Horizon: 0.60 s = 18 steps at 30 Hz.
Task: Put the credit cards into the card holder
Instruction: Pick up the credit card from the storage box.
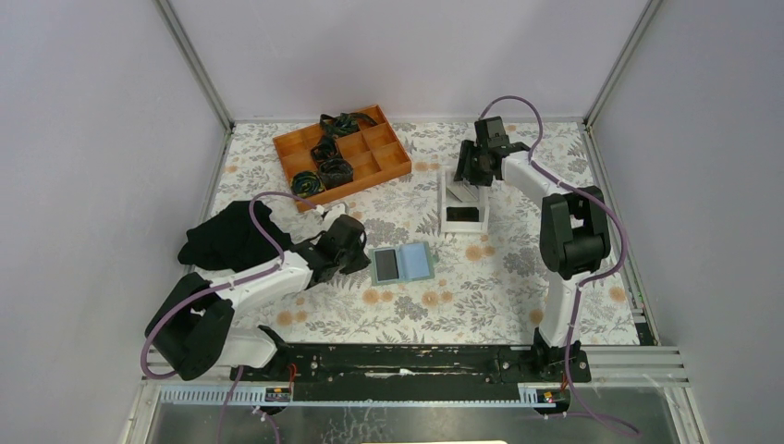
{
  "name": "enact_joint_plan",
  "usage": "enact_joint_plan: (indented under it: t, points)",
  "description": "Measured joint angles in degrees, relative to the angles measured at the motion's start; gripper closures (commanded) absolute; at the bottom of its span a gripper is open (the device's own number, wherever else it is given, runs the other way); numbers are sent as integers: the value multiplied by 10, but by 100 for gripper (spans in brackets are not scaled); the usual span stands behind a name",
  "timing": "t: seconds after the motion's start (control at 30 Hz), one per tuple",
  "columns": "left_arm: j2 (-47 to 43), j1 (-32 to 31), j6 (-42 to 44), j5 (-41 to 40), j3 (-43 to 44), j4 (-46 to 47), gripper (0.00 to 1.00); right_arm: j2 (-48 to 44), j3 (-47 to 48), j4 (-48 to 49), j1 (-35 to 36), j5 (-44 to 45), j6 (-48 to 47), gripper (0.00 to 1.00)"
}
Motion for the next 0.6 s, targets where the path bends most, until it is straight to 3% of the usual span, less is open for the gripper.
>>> enact_joint_plan:
  t: [0.13,0.6]
  points:
    - [1,0,0,0,0,0,98,0,1,3,0,-16,1,67]
    - [3,0,0,0,0,1,98,0,2,4,-2,-26,3,68]
